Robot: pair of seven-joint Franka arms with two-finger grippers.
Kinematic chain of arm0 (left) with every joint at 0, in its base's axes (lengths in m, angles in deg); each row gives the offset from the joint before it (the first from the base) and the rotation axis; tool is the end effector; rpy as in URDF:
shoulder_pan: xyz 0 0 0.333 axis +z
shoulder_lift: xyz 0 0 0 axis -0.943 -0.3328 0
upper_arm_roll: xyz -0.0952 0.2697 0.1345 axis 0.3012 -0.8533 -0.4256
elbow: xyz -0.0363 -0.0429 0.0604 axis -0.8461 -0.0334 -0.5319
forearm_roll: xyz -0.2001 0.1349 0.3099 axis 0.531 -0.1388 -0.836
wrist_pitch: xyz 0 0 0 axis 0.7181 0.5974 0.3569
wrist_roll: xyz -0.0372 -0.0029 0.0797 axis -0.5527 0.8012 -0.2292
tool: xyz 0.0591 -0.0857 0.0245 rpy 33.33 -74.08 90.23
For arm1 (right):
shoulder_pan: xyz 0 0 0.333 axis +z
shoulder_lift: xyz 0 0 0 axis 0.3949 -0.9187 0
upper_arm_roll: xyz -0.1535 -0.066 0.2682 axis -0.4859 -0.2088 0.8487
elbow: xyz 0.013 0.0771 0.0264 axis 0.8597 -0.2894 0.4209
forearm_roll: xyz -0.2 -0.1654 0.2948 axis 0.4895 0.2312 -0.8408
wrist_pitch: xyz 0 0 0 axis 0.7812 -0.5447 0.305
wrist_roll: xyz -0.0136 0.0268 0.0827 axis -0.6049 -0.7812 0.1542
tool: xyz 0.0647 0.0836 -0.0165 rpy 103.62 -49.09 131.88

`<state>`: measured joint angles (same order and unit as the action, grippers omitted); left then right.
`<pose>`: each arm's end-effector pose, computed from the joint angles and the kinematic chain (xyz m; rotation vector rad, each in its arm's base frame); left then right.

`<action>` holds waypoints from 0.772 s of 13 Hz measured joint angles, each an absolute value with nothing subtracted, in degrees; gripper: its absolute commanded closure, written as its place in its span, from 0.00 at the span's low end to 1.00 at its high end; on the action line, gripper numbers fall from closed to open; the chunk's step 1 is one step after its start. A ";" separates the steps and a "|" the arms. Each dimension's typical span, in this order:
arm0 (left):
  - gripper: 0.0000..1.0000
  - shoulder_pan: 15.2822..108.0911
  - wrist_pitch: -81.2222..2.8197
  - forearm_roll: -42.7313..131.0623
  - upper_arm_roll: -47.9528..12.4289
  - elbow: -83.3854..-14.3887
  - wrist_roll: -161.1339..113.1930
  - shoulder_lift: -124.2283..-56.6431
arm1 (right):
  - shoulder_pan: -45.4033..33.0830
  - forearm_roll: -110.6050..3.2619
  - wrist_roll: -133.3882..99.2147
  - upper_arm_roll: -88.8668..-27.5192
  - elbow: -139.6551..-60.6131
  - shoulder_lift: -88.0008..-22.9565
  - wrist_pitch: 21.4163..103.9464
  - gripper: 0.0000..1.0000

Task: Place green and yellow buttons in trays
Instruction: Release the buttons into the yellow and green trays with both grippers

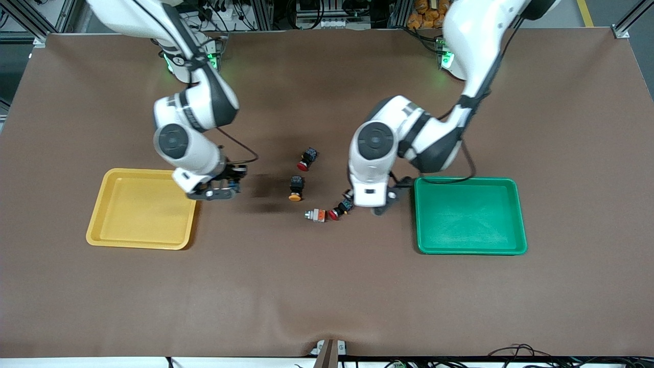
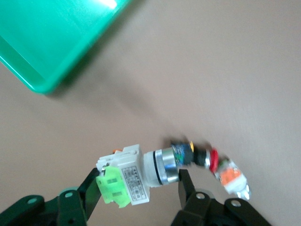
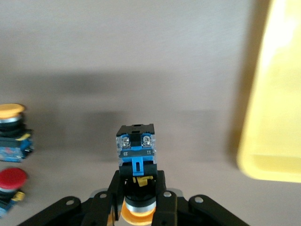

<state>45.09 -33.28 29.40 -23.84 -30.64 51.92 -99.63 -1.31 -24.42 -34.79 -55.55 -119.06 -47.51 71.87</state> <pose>0.5807 -0.4043 0.3430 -2.8613 -1.1644 0.0976 0.5381 0.1928 0.2934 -3.0838 -0.0453 0.2632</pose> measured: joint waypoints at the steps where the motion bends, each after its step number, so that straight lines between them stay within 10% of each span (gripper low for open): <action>1: 1.00 47.56 -33.03 29.21 -23.92 -31.81 49.32 -98.97 | -3.87 -24.37 -30.82 -55.72 -119.12 -47.20 70.93 1.00; 10: 1.00 66.60 -36.13 25.69 -24.25 -42.17 33.62 -98.82 | -20.26 -24.23 10.86 -64.08 -119.43 -48.75 71.52 1.00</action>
<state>66.60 -36.13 25.69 -24.25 -42.17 33.62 -98.82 -20.26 -24.23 10.86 -64.08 -119.43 -48.75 71.52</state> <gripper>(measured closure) 0.304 0.696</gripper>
